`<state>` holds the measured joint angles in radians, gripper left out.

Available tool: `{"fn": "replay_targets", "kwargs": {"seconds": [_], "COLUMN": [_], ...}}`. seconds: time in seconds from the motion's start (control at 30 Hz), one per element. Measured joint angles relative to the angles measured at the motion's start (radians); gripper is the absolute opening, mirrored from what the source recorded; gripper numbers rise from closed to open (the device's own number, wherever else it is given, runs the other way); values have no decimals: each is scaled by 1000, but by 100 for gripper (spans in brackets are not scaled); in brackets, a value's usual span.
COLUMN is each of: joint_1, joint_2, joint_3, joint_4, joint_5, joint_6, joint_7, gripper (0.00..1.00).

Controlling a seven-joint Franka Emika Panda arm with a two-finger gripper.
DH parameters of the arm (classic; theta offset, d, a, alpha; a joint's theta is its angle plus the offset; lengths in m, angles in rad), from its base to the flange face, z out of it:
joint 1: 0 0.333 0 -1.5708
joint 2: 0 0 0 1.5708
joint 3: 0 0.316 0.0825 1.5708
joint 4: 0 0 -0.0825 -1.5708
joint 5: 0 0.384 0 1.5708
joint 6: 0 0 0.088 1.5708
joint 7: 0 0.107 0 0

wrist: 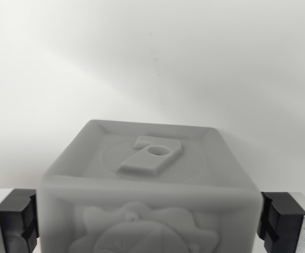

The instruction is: Destack cube

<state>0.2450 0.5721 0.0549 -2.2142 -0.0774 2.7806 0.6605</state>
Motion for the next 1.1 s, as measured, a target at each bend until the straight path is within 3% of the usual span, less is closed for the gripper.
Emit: {"fn": "replay_targets", "kwargs": {"seconds": [0.53,1.1], "joint_1": [-4,-13], "joint_2": [-70,-218], "joint_3": [6,19], "joint_4": [-18,-43], "joint_5": [3,23], "joint_6": [-48,-168], "joint_7": [-2,-15], "gripper": [100,100]}}
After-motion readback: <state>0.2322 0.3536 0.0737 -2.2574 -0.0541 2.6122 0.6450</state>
